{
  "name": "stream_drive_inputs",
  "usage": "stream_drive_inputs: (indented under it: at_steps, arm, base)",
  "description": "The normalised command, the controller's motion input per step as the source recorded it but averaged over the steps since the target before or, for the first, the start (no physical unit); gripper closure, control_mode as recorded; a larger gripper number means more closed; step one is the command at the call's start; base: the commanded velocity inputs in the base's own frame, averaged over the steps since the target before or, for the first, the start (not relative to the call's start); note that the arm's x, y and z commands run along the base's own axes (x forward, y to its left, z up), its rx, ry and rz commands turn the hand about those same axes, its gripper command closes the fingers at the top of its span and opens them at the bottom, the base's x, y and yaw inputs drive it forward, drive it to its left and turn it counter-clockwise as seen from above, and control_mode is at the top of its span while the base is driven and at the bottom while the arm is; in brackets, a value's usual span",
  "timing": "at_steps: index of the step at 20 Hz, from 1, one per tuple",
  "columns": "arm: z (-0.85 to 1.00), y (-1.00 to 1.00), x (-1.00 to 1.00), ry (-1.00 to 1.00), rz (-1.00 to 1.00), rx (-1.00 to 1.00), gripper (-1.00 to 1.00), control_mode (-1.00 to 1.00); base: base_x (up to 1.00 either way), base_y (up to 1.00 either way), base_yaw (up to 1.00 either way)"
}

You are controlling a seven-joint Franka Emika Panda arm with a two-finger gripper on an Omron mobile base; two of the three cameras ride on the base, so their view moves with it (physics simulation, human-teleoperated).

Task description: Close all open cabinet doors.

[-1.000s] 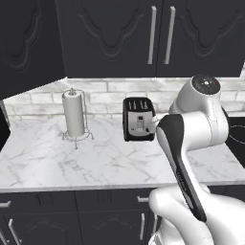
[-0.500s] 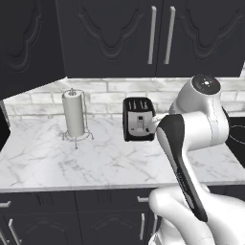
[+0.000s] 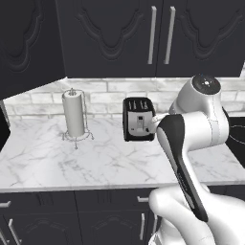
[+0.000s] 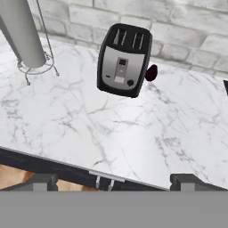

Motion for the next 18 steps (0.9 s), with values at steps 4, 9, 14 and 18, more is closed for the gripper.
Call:
stream_drive_inputs:
  at_steps: [4,9,14,18]
  arm:
    - [0.0,0.0,0.0,0.0,0.0,0.0,-1.0,-1.0]
    - [0.0,0.0,0.0,0.0,0.0,0.0,-1.0,-1.0]
    - [0.0,0.0,0.0,0.0,0.0,0.0,-1.0,1.0]
    - [0.0,0.0,0.0,0.0,0.0,0.0,-1.0,1.0]
  base:
    - [0.0,0.0,0.0]
    - [0.0,0.0,0.0]
    - [0.0,0.0,0.0]
    - [0.0,0.0,0.0]
